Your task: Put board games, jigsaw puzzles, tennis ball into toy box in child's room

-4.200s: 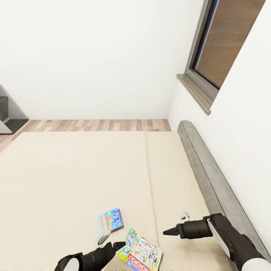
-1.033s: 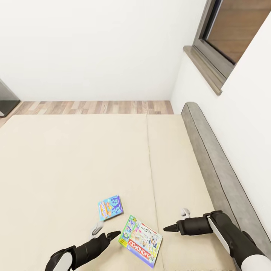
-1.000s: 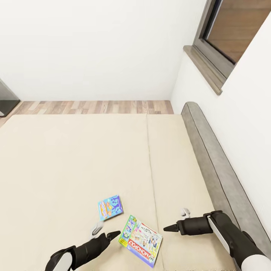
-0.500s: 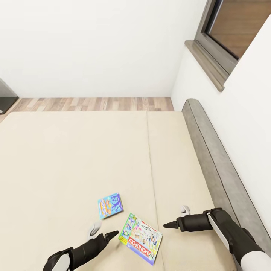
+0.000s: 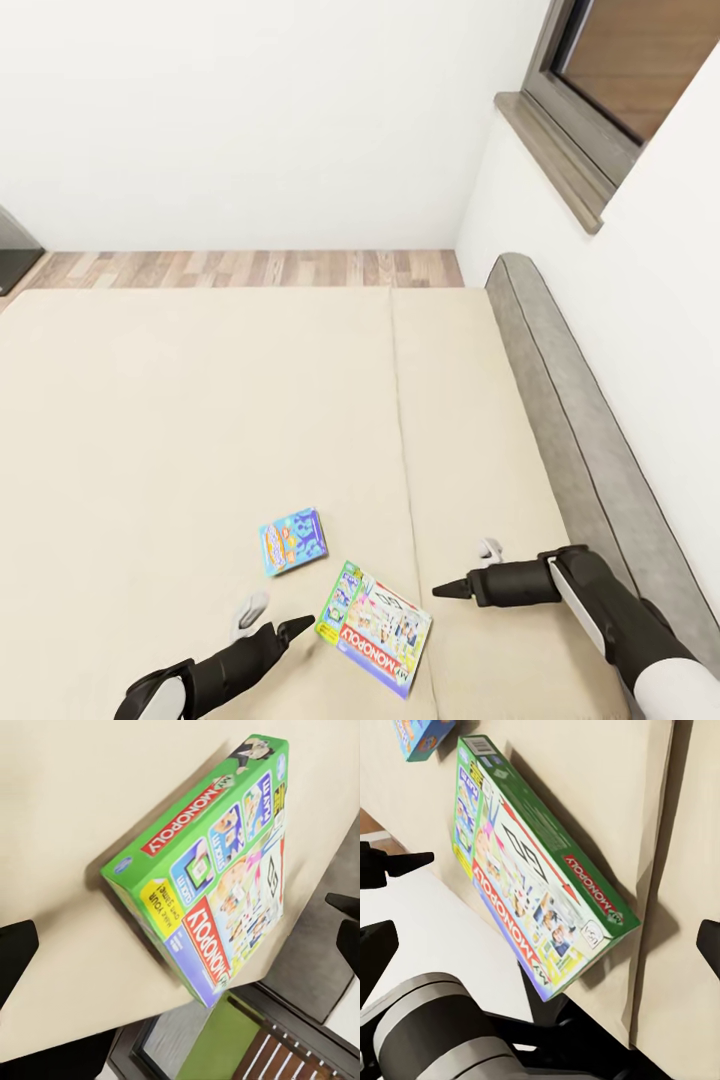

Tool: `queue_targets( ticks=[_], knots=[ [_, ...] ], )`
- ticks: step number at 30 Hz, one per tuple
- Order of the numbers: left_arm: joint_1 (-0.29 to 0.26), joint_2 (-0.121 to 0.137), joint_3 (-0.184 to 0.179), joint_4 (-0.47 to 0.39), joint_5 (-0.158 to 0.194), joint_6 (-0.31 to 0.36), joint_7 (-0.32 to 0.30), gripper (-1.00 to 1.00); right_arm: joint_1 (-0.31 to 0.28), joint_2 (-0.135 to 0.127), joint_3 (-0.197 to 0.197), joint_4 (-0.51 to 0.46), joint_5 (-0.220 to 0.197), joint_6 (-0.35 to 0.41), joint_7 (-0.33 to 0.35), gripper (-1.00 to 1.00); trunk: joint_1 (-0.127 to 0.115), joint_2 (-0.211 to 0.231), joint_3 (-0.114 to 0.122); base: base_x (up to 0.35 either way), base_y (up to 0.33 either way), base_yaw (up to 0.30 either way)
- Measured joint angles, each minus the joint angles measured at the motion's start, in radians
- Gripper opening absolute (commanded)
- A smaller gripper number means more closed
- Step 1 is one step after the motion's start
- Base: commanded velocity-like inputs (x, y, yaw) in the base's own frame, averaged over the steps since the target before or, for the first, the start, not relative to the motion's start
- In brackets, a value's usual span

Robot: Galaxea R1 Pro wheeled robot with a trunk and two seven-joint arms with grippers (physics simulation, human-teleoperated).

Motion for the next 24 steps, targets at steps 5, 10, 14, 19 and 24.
queue_targets(
  ticks=[5,10,14,19,24],
  knots=[
    [0.000,0.000,0.000,0.001,0.000,0.000,0.000,1.00,-0.002,0.003,0.000,0.000,0.000,0.000,-0.001,1.00,0.000,0.000,-0.008,0.000,0.000,0.000],
    [-0.001,0.000,0.000,0.002,-0.001,0.000,-0.001,1.00,-0.004,0.005,0.000,0.000,0.001,0.000,-0.002,1.00,0.000,0.000,-0.016,0.000,0.000,0.000],
    [-0.002,0.000,-0.001,0.003,-0.001,-0.001,-0.001,1.00,-0.010,0.006,0.001,0.000,0.000,0.000,-0.003,1.00,0.000,0.000,-0.023,0.000,0.000,0.000],
    [-0.003,0.000,-0.001,0.003,0.000,-0.001,-0.001,1.00,-0.016,0.007,0.001,0.000,0.000,0.001,-0.003,1.00,0.000,0.000,-0.031,0.000,0.000,0.000],
    [-0.004,0.000,-0.001,0.003,0.000,-0.001,-0.001,1.00,-0.019,0.008,0.001,0.000,-0.001,0.002,-0.003,1.00,0.000,0.000,-0.039,0.000,0.000,0.000]
  ],
)
